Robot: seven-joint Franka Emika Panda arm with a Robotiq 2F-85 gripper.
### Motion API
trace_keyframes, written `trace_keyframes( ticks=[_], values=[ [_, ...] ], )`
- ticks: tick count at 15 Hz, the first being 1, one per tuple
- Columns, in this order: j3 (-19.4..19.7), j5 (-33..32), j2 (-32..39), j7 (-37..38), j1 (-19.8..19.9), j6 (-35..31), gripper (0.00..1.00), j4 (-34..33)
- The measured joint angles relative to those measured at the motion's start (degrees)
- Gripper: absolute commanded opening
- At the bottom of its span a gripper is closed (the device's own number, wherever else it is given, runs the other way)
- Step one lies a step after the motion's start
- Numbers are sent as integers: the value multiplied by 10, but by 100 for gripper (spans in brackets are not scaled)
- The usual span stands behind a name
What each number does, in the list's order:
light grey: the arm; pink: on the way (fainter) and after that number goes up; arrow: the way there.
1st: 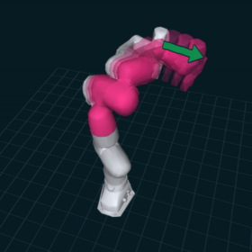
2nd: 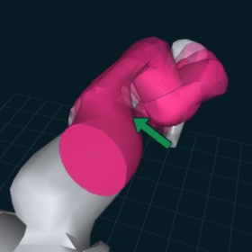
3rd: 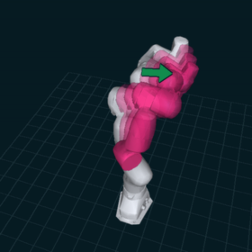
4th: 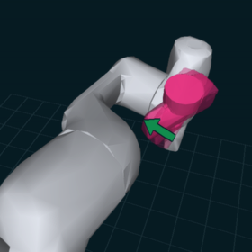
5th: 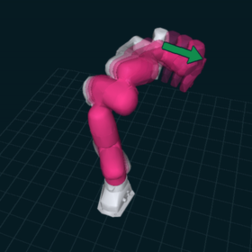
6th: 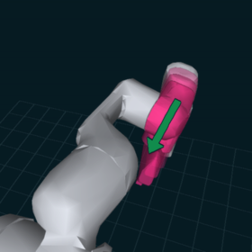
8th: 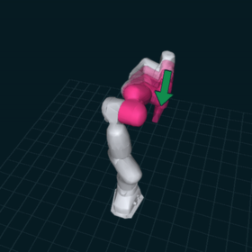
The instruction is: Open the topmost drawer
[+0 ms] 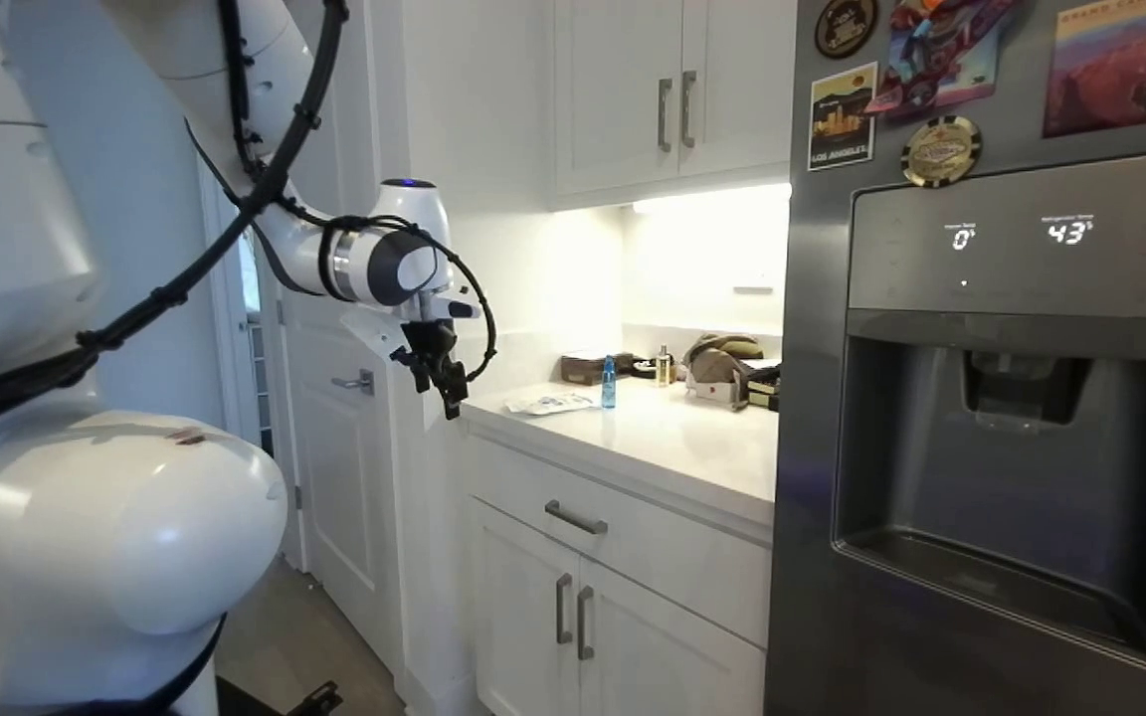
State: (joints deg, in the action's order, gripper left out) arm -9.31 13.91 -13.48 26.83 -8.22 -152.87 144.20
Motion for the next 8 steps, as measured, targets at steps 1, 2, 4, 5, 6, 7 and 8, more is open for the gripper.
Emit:
trace_keyframes(
  ticks=[1,2,4,5,6,7,8],
  values=[
    [-9,-24,3,41,14,-14,100,1],
    [-20,-49,6,85,30,-28,100,3],
    [-37,-98,9,174,61,-43,100,5],
    [-44,-123,9,220,75,-43,100,5],
    [-51,-150,9,267,90,-43,100,5],
    [-59,-174,9,311,105,-43,100,6],
    [-69,-197,9,356,122,-42,100,6]
  ],
)
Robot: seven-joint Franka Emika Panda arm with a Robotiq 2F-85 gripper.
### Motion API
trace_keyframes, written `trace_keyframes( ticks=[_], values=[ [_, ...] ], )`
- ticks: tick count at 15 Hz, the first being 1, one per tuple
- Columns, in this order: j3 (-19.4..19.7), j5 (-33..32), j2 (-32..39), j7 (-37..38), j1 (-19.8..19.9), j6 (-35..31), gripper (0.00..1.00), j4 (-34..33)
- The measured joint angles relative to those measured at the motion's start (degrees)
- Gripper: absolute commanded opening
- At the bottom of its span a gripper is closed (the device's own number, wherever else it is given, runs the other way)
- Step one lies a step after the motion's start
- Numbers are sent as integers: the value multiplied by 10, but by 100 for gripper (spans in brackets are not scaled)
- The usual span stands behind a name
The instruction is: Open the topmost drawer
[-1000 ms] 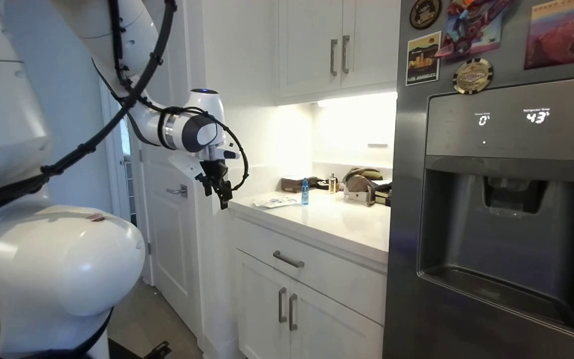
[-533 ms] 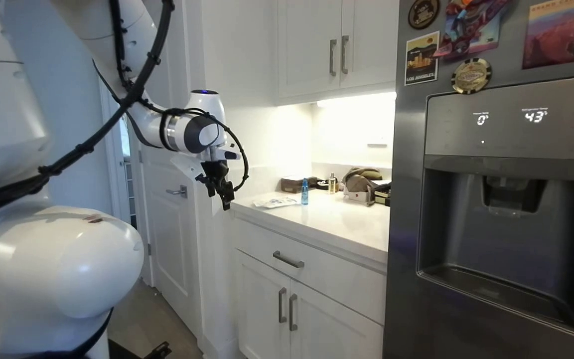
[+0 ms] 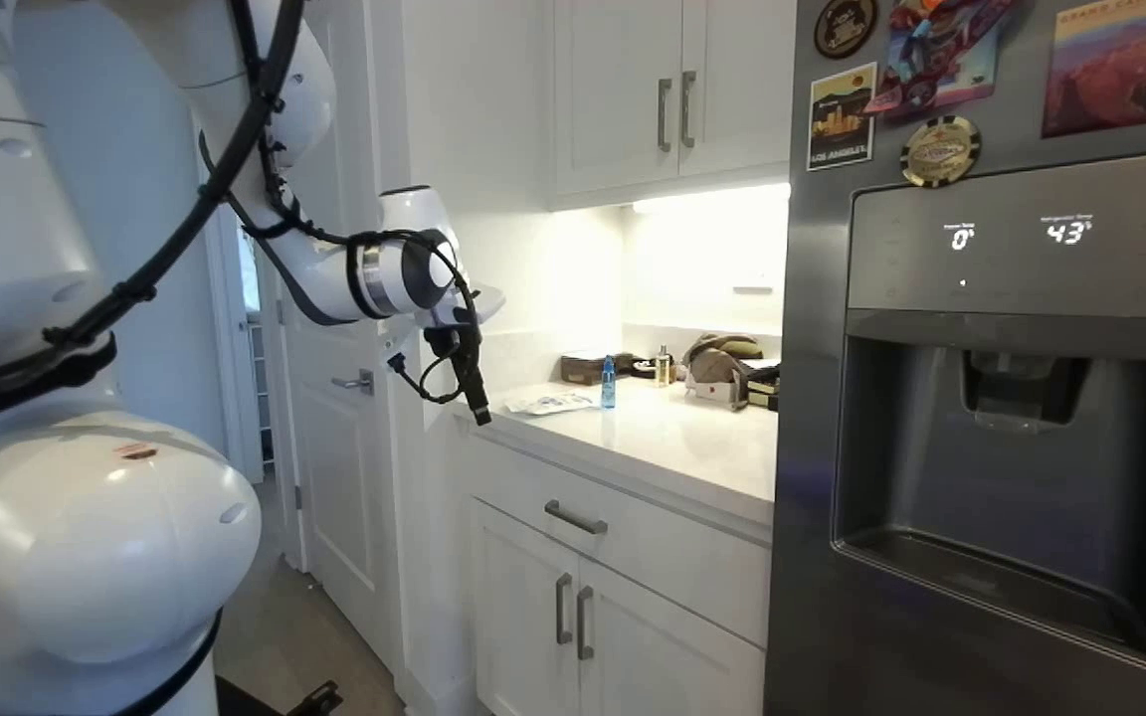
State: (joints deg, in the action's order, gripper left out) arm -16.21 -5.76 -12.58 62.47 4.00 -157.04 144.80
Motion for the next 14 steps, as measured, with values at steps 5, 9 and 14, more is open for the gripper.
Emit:
trace_keyframes(
  ticks=[5,9,14],
  values=[
    [-84,-84,7,225,94,2,100,5],
    [-192,-126,14,403,188,4,100,7],
    [-334,-178,15,624,309,7,100,5]
  ],
)
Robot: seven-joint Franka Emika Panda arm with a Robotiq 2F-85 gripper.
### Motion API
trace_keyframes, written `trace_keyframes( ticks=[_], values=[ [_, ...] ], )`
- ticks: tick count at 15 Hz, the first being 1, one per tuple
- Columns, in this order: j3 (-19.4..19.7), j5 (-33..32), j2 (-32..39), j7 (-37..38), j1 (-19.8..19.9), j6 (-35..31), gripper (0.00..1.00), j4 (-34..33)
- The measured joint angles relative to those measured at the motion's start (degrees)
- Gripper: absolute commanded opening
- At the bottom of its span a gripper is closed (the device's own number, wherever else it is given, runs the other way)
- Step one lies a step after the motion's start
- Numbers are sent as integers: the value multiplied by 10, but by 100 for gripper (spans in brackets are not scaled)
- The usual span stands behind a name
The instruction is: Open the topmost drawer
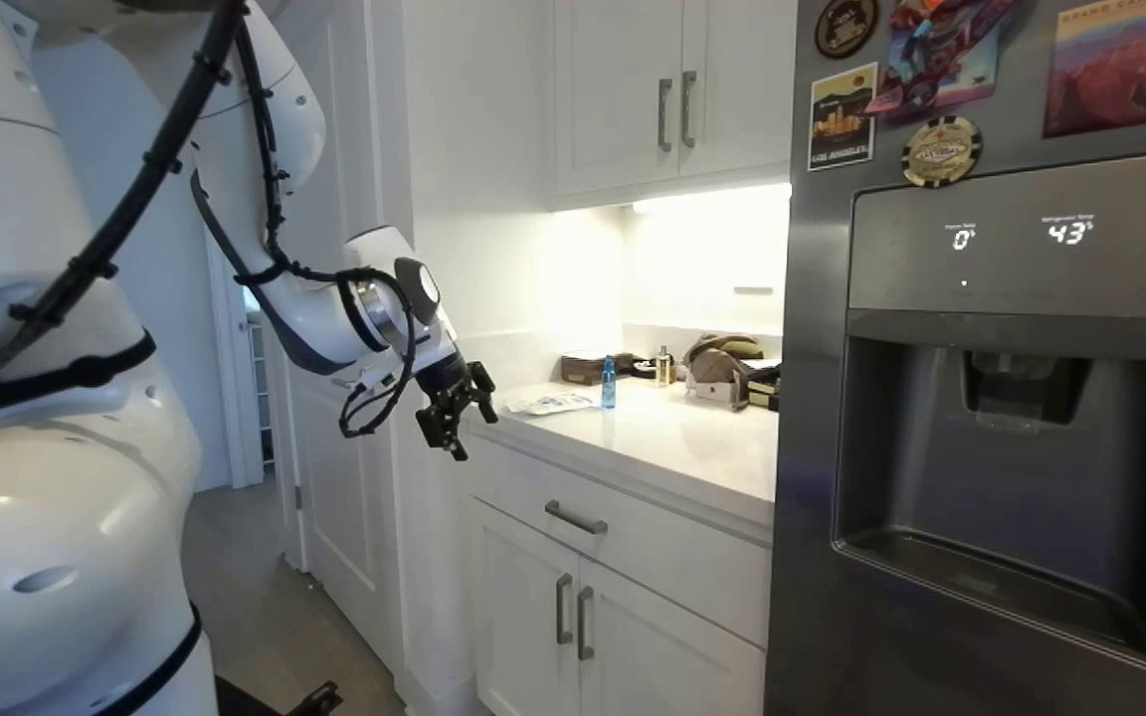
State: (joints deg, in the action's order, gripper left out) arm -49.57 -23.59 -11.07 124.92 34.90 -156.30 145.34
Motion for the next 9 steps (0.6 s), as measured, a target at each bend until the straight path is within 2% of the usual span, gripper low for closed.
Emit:
trace_keyframes(
  ticks=[2,6,9],
  values=[
    [-55,-35,0,90,52,5,100,-2],
    [-154,-144,18,256,144,32,100,-15],
    [-219,-122,23,243,218,36,100,-29]
  ],
)
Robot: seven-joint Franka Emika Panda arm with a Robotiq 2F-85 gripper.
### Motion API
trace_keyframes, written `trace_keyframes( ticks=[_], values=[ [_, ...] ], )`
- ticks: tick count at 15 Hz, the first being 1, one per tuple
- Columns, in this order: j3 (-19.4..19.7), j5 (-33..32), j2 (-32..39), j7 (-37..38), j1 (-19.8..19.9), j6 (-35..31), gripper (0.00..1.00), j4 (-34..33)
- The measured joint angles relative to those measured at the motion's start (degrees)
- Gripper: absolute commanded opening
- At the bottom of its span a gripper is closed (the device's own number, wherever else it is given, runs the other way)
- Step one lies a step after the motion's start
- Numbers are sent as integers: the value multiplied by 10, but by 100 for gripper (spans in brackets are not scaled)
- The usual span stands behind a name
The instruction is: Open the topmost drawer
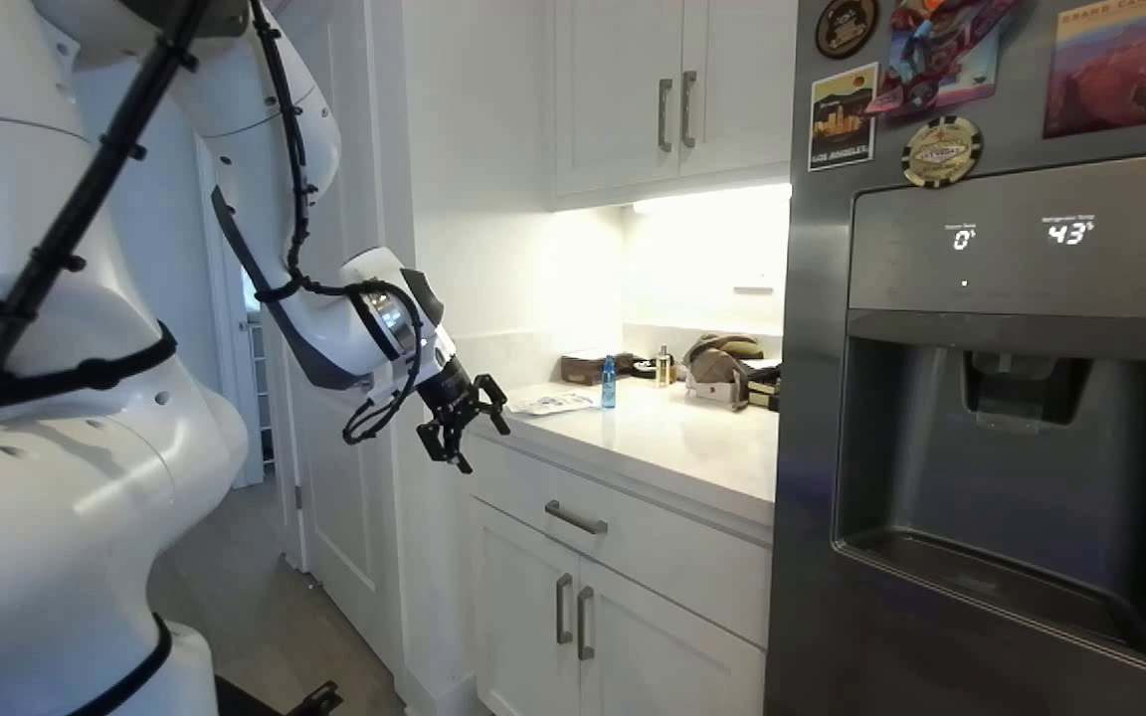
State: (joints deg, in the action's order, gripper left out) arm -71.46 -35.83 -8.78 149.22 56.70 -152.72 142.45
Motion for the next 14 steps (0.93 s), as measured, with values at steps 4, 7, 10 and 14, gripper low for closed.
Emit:
trace_keyframes(
  ticks=[4,7,10,14],
  values=[
    [-102,12,0,-1,113,-3,100,-21],
    [-200,14,0,-1,210,-8,100,-26],
    [-306,52,-8,-14,311,-28,100,-25],
    [-452,174,-67,-92,455,-84,100,-35]
  ],
)
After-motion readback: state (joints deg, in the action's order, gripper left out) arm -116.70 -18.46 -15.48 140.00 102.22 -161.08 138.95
